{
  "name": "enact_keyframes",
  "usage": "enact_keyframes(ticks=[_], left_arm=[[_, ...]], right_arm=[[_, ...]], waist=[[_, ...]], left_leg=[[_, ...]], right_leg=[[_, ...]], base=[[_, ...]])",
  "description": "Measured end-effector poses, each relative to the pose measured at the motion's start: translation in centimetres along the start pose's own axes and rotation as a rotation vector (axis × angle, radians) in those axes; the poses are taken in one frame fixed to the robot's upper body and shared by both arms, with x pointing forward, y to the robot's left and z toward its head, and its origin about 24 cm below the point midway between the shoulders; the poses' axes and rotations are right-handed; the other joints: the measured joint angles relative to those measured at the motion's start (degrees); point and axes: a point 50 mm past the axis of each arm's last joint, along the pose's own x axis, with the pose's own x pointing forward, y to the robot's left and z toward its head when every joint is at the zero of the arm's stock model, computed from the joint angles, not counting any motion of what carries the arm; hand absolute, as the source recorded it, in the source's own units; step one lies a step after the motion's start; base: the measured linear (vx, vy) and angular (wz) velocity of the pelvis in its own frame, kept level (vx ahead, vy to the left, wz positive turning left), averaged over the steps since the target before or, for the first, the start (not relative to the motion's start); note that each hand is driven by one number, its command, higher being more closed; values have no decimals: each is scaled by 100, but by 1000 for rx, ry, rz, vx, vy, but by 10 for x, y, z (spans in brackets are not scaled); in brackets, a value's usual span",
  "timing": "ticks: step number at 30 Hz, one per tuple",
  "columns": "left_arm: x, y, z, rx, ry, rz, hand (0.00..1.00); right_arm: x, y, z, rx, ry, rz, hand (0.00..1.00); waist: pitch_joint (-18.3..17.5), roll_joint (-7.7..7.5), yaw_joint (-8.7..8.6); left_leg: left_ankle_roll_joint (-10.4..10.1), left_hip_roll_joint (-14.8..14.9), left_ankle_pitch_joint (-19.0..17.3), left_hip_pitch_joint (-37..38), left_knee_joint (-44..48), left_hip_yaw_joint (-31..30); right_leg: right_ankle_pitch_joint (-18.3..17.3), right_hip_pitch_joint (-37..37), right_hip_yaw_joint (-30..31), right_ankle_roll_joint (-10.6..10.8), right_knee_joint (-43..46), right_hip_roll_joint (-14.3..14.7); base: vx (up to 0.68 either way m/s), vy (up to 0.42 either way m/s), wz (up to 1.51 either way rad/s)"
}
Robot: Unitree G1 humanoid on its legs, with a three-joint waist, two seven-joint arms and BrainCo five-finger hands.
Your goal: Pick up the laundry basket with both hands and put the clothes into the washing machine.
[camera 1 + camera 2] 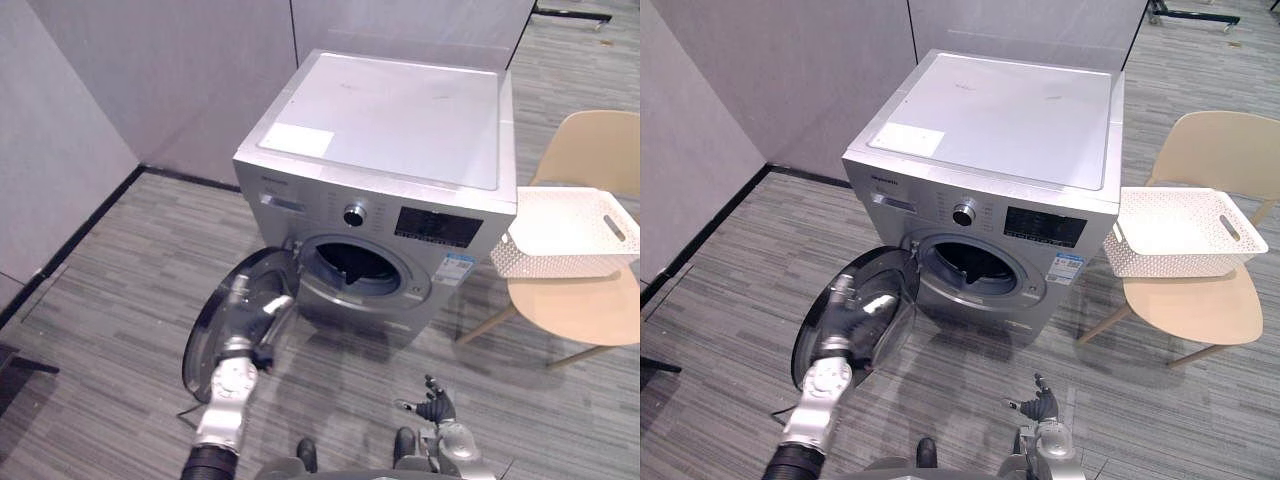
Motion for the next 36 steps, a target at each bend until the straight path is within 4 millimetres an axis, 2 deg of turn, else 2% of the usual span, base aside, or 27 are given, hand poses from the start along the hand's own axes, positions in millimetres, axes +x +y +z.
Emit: enact_keyframes(ticks=[1,3,5,6,9,11,12,13,15,18,21,24,26,27,30,31,33,35,36], left_arm=[[8,27,3,34,-18,108,0],[16,52,3,70,-17,198,0],[22,67,-5,105,26,241,0],[24,71,-7,113,42,250,0],[37,89,-13,116,105,302,0],[50,99,-13,117,142,335,0],[53,101,-14,117,154,340,0],[59,102,-16,110,187,348,0],[64,98,-19,63,224,358,0],[67,83,-20,-12,247,327,0],[57,63,-36,-67,312,315,0],[48,29,-42,-92,333,219,0],[37,7,-48,-89,351,140,0],[28,-11,-48,-93,346,67,0],[3,-60,-37,-81,275,-193,0],[-12,-87,-31,-90,259,-320,0],[-23,-107,-26,-88,245,-434,0],[-37,-135,-5,-115,168,-611,0],[-40,-142,2,-129,145,-646,0]], right_arm=[[2,-1,1,-8,9,9,0],[4,-2,2,-17,17,11,0],[7,-2,6,-25,19,12,0],[8,-2,6,-27,21,15,0],[12,9,17,-40,0,43,0],[17,12,29,-38,-31,46,0],[18,12,33,-37,-41,45,0],[20,13,39,-34,-58,39,0],[21,12,44,-25,-67,27,0],[22,14,46,-8,-72,27,0],[24,15,56,32,-93,21,0],[27,10,63,58,-106,-19,0],[28,12,69,61,-122,-12,0],[28,13,72,60,-129,-12,0],[28,14,76,62,-145,-7,0],[27,17,81,66,-167,2,0],[26,23,85,65,-184,18,0],[24,29,88,48,-199,43,0],[24,30,88,44,-200,46,0]], waist=[[-19,-19,13],[-30,-40,22],[-23,-81,40],[-19,-111,41],[104,-380,61],[307,-613,73],[383,-668,74],[605,-758,78],[762,-809,95],[914,-803,193],[1060,-773,213],[1107,-692,355],[1106,-689,352],[1105,-686,352],[1102,-681,349],[1098,-674,347],[1092,-664,340],[982,-565,330],[944,-535,334]], left_leg=[[-1,25,1,26,-44,4],[-1,30,1,31,-53,6],[-3,28,-1,59,-63,15],[-3,28,-1,55,-63,16],[-3,46,-1,-232,71,19],[-3,72,-1,-774,377,4],[-3,81,-1,-881,451,0],[-6,105,-3,-1051,597,-2],[-21,132,-15,-1315,776,-16],[-77,243,-55,-1706,1041,-16],[-172,336,-126,-1876,1186,-39],[-197,354,-110,-2064,1182,-117],[-204,320,-59,-2064,1119,-185],[-202,298,-43,-2057,1069,-215],[-146,202,61,-1963,948,-314],[-125,169,98,-1893,864,-312],[-122,158,100,-1827,841,-311],[-120,159,102,-1731,785,-270],[-112,159,109,-1699,755,-239]], right_leg=[[3,3,6,-9,-20,32],[69,49,11,-96,-126,56],[80,78,17,-111,-139,54],[81,73,18,-111,-139,54],[164,-159,29,-146,-139,68],[317,-554,41,-223,-138,84],[347,-629,45,-228,-138,88],[414,-726,52,-260,-138,103],[469,-891,51,-282,-138,121],[486,-1179,55,-276,-67,187],[427,-1282,50,-364,-26,283],[388,-1463,9,-355,37,287],[378,-1473,-31,-338,43,278],[390,-1472,-67,-304,75,260],[341,-1407,-146,-235,113,186],[336,-1372,-122,-229,126,157],[331,-1314,-86,-223,126,151],[331,-1276,93,-223,131,155],[331,-1274,125,-223,134,155]], base=[[59,-38,-3],[28,-16,-2],[0,0,0],[-42,-7,-2],[-108,-25,-3],[-171,-25,1],[-165,-18,3],[-177,-14,4],[-174,-12,5],[-111,-33,0],[-69,-35,-1],[-37,-21,7],[16,-1,16],[41,19,19],[63,42,20],[84,64,15],[61,50,3],[42,44,-6],[27,47,-19]])
